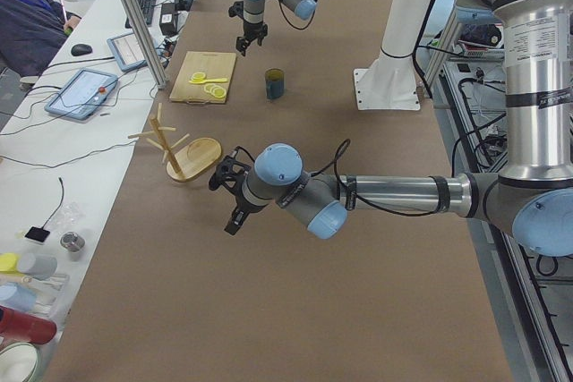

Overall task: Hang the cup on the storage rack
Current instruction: 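Open the right gripper and withdraw it while the left arm reaches in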

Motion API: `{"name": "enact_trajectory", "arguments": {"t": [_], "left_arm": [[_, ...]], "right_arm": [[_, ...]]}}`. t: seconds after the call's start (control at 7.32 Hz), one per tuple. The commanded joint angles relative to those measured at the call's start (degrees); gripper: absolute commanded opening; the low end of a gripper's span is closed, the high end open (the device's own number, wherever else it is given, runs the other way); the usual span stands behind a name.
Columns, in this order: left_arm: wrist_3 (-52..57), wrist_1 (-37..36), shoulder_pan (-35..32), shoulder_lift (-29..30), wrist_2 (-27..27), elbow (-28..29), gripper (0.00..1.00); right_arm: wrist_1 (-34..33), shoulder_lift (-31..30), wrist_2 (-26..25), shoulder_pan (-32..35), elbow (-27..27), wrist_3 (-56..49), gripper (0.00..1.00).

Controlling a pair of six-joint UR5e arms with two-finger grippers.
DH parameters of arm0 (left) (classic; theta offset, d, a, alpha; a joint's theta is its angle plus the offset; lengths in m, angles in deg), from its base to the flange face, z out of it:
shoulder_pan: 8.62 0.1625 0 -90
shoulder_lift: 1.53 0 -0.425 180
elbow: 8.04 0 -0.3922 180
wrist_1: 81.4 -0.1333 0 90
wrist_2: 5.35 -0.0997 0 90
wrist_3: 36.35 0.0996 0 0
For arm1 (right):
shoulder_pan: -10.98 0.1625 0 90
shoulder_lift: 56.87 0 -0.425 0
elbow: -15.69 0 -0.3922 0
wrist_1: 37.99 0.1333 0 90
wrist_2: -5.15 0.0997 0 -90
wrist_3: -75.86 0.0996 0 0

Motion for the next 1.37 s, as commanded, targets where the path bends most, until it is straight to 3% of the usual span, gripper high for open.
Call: {"name": "enact_trajectory", "arguments": {"t": [0.0, 0.27, 0.55, 0.68, 0.96, 1.23], "left_arm": [[-5.1, 0.7, 5.9, 5.6, 1.3, -0.1, 1.00], [-5.4, 1.2, 12.6, 9.4, 0.5, 0.0, 1.00], [-9.2, 3.5, 16.6, 12.0, 0.4, 0.2, 1.00], [-14.4, 4.8, 20.4, 14.3, -3.1, 0.1, 1.00], [-23.3, 10.5, 31.8, 17.7, -16.0, 0.8, 1.00], [-26.9, 10.5, 37.1, 21.1, -20.7, 0.9, 1.00]], "right_arm": [[0.1, -10.5, 6.2, 6.3, 9.7, -17.6, 1.00], [0.1, -17.7, 11.0, 12.8, 13.7, -30.7, 1.00], [0.3, -24.8, 11.9, 17.8, 16.6, -46.4, 1.00], [0.5, -29.0, 13.0, 19.8, 18.8, -51.6, 1.00], [2.2, -37.8, 16.3, 26.6, 23.0, -64.6, 1.00], [5.8, -48.4, 22.6, 37.9, 23.3, -84.4, 1.00]]}}
